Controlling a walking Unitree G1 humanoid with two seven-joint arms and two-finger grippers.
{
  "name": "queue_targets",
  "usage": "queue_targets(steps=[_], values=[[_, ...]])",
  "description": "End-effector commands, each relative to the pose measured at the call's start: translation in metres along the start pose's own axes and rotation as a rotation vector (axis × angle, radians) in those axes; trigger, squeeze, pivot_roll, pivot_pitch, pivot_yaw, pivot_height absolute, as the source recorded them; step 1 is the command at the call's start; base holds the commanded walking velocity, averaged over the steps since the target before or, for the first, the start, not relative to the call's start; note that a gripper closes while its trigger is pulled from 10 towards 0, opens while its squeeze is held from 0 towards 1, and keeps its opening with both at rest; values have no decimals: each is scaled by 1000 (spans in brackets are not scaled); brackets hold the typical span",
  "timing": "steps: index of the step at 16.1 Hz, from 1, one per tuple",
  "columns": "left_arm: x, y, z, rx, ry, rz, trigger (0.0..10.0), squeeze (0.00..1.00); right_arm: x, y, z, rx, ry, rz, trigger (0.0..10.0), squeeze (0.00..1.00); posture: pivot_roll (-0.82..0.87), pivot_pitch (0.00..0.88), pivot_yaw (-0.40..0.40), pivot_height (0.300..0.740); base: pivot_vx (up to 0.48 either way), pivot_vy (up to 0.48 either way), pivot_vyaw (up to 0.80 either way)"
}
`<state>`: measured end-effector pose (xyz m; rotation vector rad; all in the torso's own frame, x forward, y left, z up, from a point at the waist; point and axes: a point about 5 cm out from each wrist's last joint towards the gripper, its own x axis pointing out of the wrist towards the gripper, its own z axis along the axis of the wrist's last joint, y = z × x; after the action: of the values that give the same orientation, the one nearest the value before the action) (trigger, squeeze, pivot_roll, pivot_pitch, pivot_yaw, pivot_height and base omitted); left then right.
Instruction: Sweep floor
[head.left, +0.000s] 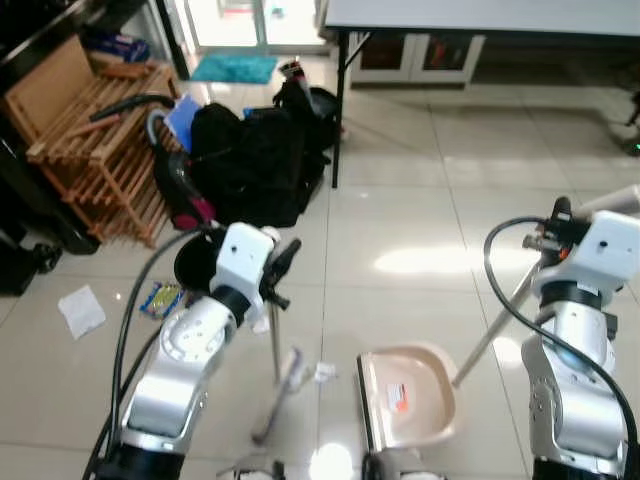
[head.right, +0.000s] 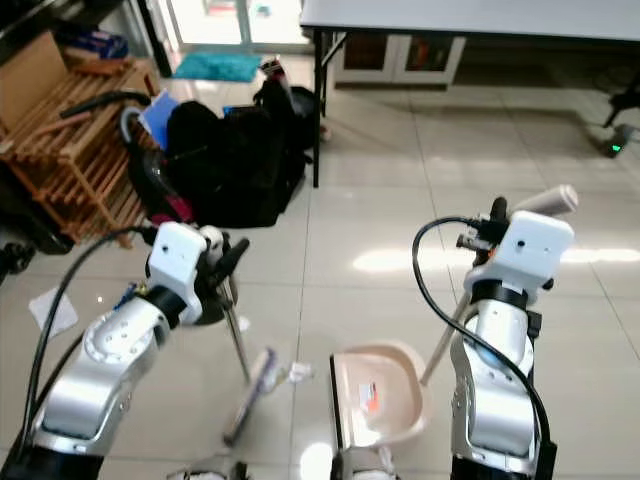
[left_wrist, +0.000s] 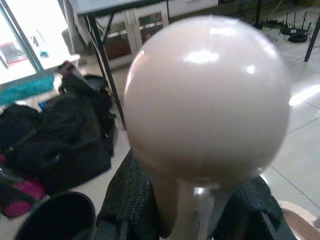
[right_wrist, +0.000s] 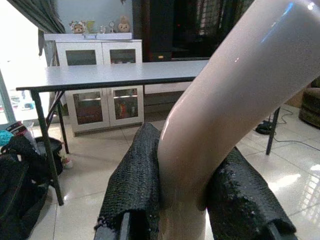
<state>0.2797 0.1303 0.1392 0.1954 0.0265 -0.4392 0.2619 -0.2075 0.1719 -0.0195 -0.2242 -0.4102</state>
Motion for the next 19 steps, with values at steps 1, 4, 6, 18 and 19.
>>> queue_targets(steps=[1, 4, 6, 18, 19], values=[[-3, 13, 5, 53, -15, 49, 10000, 0, 0, 6, 9, 31, -32, 16, 10000, 0, -50, 151, 17, 740, 0, 0, 0], [0, 19, 14, 79, -56, 61, 10000, 0, 3, 5, 11, 9, -48, 3, 10000, 0, -48, 144, 18, 740, 0, 0, 0], [6, 22, 22, 112, -98, 59, 10000, 0, 13, 3, 8, -39, -60, -46, 10000, 0, -44, 141, 21, 740, 0, 0, 0], [48, 13, 24, 83, -190, -50, 10000, 0, 58, 19, -4, -130, -164, -241, 10000, 0, -2, 343, 65, 740, 0, 0, 0], [51, 11, 24, 76, -198, -61, 10000, 0, 60, 21, -5, -107, -175, -239, 10000, 0, 1, 362, 69, 740, 0, 0, 0]])
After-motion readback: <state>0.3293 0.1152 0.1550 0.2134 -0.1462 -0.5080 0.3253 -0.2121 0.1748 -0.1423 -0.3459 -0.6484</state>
